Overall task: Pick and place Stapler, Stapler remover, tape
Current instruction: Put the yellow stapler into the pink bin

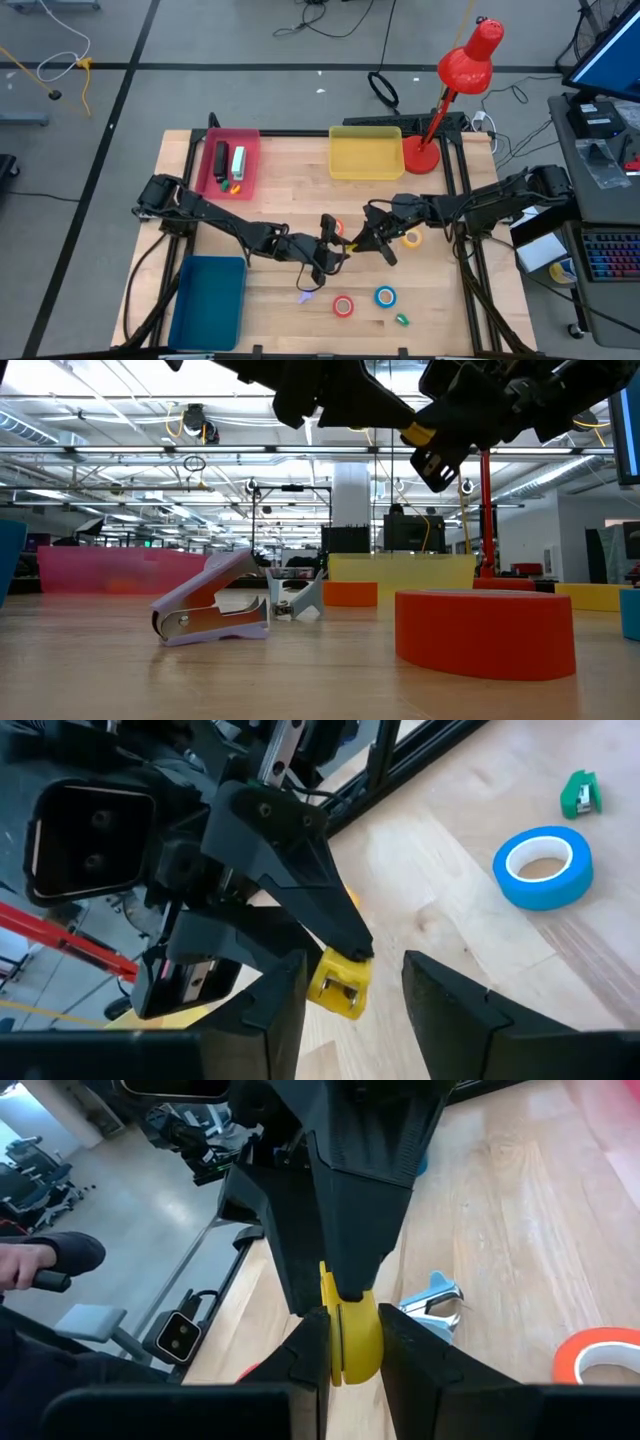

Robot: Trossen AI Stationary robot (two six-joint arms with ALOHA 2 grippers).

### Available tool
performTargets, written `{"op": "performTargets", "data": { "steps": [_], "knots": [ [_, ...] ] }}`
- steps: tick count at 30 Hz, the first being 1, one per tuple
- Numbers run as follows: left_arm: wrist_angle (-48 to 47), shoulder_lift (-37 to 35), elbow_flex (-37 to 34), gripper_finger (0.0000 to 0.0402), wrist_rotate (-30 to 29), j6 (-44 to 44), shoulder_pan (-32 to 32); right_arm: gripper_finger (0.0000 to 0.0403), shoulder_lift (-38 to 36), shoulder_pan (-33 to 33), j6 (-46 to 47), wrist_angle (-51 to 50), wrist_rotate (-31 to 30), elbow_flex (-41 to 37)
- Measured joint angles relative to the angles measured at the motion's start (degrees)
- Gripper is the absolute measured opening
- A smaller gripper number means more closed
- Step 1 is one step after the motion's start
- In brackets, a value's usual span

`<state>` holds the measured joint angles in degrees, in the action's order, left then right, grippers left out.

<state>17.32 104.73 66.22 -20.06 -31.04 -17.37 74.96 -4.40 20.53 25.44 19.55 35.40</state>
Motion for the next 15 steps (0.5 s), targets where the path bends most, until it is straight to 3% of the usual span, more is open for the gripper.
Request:
{"op": "performTargets", "data": {
  "steps": [11,15],
  "knots": [
    [0.0,0.0,0.1,0.0072,1.7,1.0,1.1,0.0054,0.0,0.1,0.0,-0.3,-0.1,-0.1],
    [-0.8,-0.1,0.1,0.0069,4.3,1.3,1.7,0.0054,0.0,0.1,0.1,-0.4,0.0,-0.1]
  ]
}}
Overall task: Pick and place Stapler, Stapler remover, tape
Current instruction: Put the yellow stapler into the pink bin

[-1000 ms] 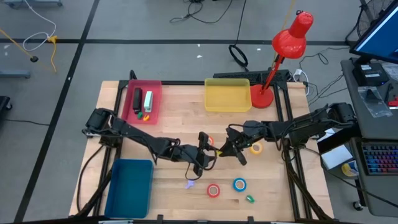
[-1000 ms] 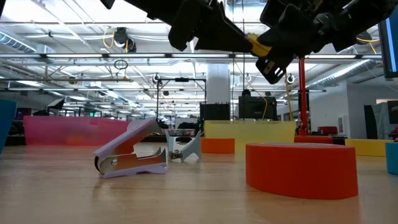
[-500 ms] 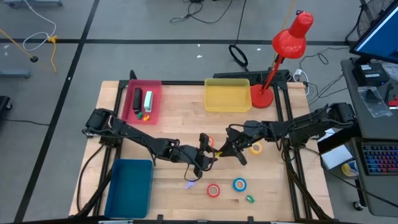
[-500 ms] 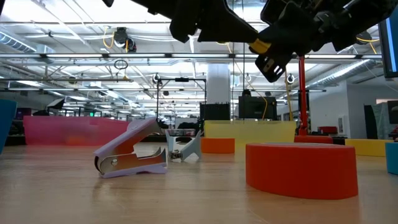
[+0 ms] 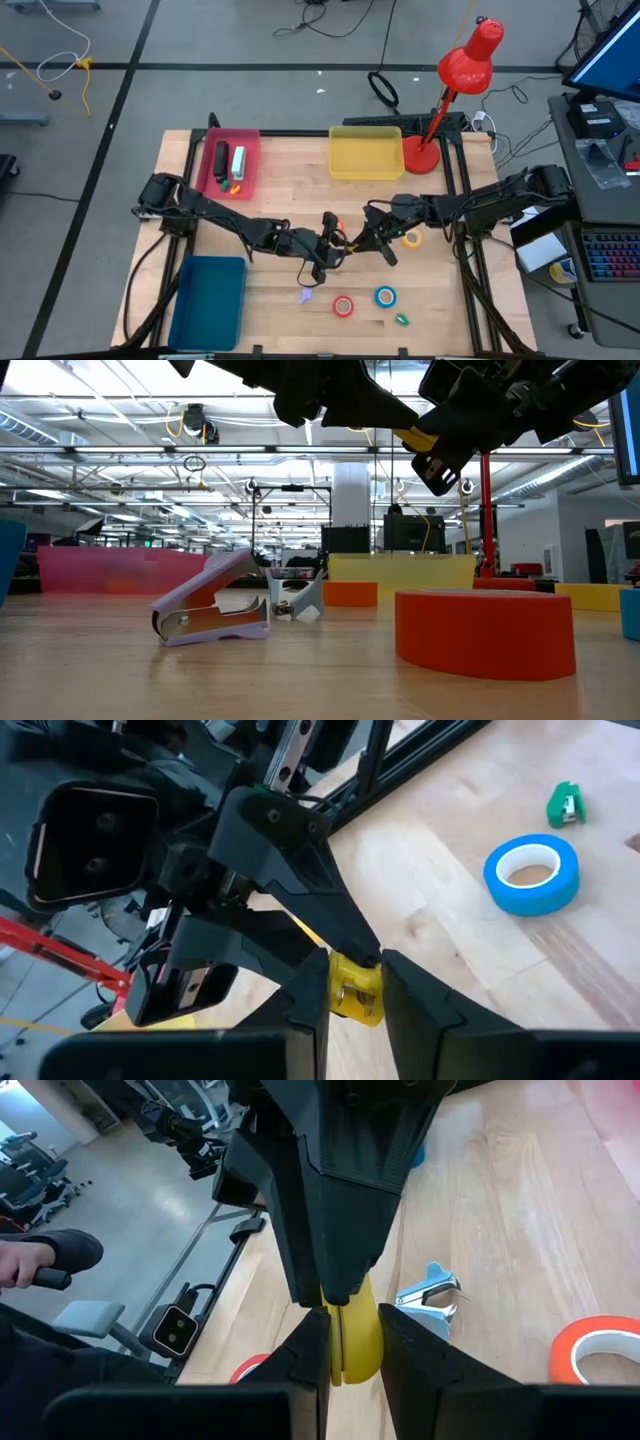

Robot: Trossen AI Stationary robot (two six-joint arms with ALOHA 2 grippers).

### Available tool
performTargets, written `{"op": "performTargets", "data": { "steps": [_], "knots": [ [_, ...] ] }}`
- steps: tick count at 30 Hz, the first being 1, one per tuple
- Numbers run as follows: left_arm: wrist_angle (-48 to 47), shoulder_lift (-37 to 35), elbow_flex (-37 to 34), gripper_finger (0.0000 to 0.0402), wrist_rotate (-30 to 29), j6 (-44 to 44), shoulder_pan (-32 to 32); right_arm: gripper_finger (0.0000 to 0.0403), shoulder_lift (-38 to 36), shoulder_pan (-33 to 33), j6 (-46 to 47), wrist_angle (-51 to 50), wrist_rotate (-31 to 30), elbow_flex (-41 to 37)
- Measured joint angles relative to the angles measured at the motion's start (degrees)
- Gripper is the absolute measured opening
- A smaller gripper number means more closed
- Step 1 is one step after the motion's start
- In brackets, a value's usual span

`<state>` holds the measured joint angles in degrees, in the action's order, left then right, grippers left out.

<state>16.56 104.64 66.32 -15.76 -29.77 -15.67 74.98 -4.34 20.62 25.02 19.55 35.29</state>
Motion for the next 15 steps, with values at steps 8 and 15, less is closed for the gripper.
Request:
{"op": "performTargets", "data": {
  "steps": [8,15],
  "knots": [
    [-1.5,0.0,0.1,0.0094,-1.9,2.0,0.1,0.0054,0.0,0.0,0.0,0.1,-0.7,0.0],
    [-1.6,0.0,0.1,0.0067,-2.2,1.8,0.0,0.0062,0.0,0.0,0.0,0.3,-0.7,0.0]
  ]
}}
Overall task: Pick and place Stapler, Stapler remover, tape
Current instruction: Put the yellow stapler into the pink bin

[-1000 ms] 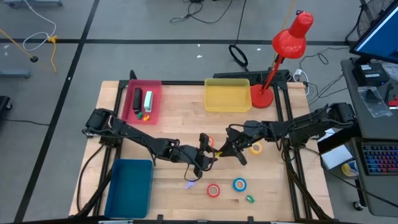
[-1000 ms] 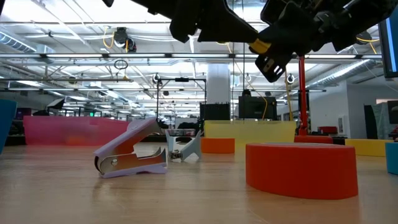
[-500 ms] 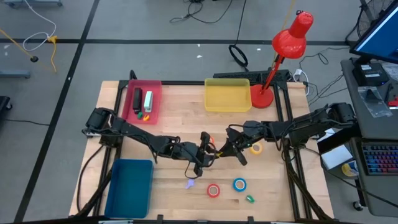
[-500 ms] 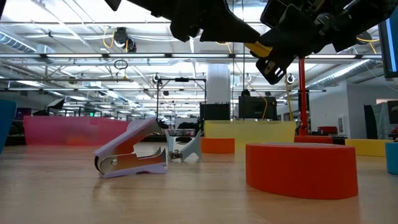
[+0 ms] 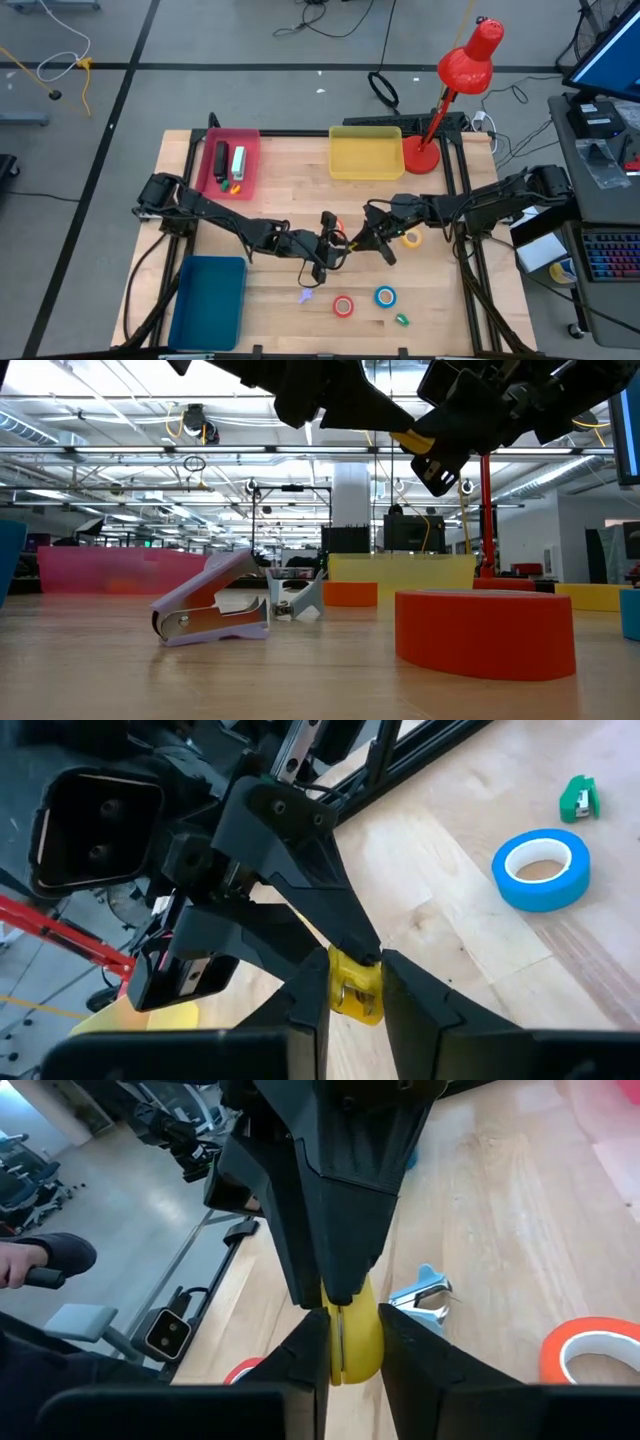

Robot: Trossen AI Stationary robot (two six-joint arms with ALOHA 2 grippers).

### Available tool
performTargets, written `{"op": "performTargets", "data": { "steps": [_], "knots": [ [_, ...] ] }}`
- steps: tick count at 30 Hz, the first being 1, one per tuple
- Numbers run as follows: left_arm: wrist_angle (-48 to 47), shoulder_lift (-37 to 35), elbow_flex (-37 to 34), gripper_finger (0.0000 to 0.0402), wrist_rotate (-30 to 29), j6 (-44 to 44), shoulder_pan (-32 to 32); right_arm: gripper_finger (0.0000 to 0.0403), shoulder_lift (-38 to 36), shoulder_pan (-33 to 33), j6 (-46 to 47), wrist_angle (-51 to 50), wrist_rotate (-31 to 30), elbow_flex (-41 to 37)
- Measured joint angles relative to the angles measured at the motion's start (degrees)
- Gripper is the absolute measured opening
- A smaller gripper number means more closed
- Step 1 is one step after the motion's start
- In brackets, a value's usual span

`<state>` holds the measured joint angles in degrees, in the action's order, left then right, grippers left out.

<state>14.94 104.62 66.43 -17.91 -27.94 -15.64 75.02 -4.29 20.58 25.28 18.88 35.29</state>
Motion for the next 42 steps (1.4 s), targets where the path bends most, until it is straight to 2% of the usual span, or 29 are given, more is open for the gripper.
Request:
{"op": "performTargets", "data": {
  "steps": [10,17,22,27,32,36,38,42],
  "knots": [
    [-0.8,0.0,-0.1,0.0067,-3.2,0.3,-0.6,0.0081,0.0,0.1,-0.4,0.1,-1.1,0.0],
    [-3.8,0.2,-0.2,0.0059,-3.2,1.6,-1.2,0.0093,-0.1,0.1,-0.5,0.6,-1.0,0.2],
    [-5.4,0.2,-0.2,0.0061,-6.1,2.2,-1.3,0.0106,-0.1,0.1,-0.5,0.1,-1.0,0.2],
    [-11.3,-1.7,-0.2,0.0057,-11.3,4.4,-1.4,0.0119,-0.1,0.1,-0.5,-0.2,-1.0,0.2],
    [-22.5,-4.9,-0.2,0.0064,-22.7,8.9,-1.1,0.0127,-0.1,0.1,-0.5,-0.3,-1.0,0.2],
    [-38.1,-7.8,-0.2,0.0053,-30.0,18.6,1.1,0.0128,-0.1,0.1,-0.5,-0.4,-0.9,0.2],
    [-47.8,-8.4,-0.2,0.0053,-31.9,25.5,3.3,0.0128,-0.1,0.1,-0.5,-0.4,-0.8,0.2],
    [-66.1,-8.5,-1.1,0.0064,-32.1,39.0,9.9,0.0128,-0.1,0.1,-0.5,-0.5,-0.8,0.2]
  ]
}}
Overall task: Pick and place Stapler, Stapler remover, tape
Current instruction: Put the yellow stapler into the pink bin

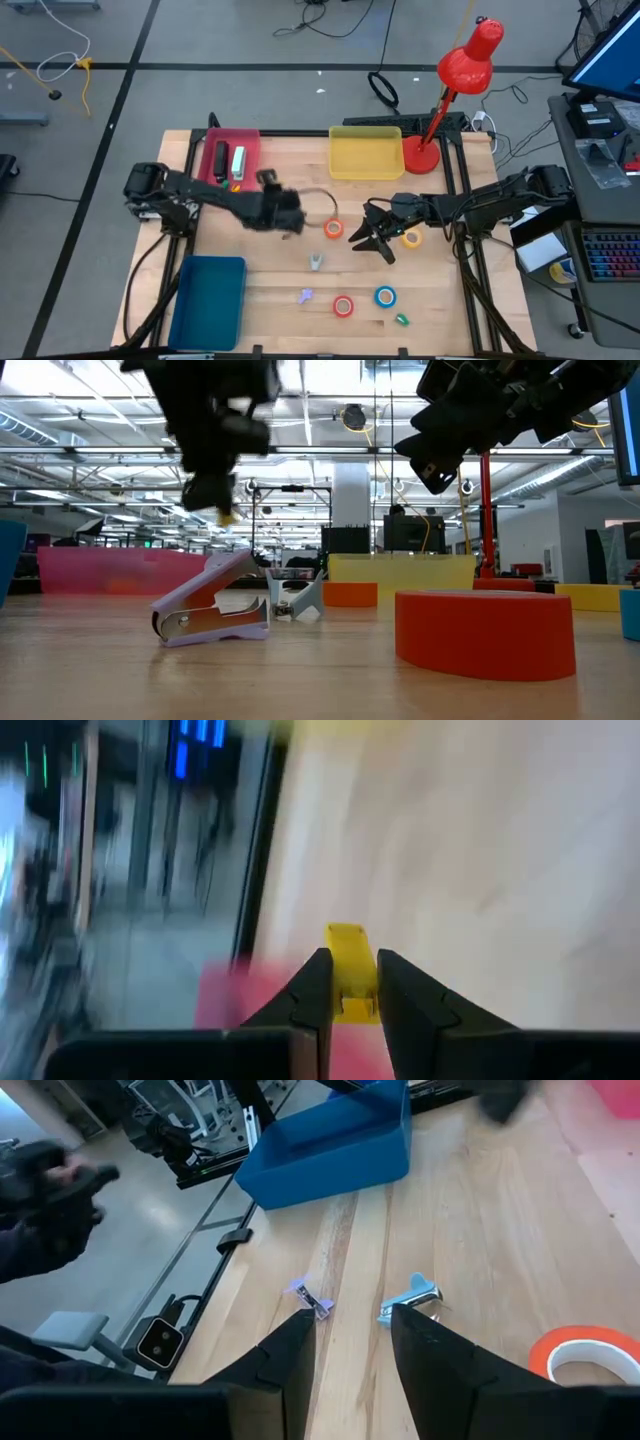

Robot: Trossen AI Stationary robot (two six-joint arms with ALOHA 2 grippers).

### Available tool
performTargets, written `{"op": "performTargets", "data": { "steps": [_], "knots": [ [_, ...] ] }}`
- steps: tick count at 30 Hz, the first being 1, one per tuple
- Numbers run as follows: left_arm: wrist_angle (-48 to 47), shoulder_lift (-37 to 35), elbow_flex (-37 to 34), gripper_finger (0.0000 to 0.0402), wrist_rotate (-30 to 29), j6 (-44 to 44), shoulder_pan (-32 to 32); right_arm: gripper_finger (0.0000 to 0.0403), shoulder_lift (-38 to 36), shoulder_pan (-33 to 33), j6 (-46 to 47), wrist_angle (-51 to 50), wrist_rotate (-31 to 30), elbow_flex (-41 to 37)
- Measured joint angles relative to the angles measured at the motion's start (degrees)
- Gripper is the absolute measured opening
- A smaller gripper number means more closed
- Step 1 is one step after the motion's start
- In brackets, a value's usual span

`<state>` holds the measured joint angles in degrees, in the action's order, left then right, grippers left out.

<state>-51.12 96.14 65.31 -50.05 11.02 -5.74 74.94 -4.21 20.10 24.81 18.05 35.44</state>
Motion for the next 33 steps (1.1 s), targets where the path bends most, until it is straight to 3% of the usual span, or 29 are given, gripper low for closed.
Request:
{"op": "performTargets", "data": {
  "steps": [5,14,23,33],
  "knots": [
    [-7.7,-0.3,-5.2,0.0061,1.5,8.1,9.4,0.0128,0.0,0.0,0.0,-1.1,0.2,0.0],
    [-1.1,-5.9,-14.0,0.0073,9.1,8.1,20.9,0.0128,0.0,0.0,-1.6,-1.9,0.2,0.0],
    [1.4,-12.6,-15.0,0.0063,16.3,8.7,22.6,0.0128,0.0,0.1,-2.8,-2.5,0.1,-0.1],
    [-2.1,-23.8,-15.0,0.0061,16.7,12.2,21.9,0.0128,0.0,0.1,-2.8,-2.4,0.1,-0.1]
  ]
}}
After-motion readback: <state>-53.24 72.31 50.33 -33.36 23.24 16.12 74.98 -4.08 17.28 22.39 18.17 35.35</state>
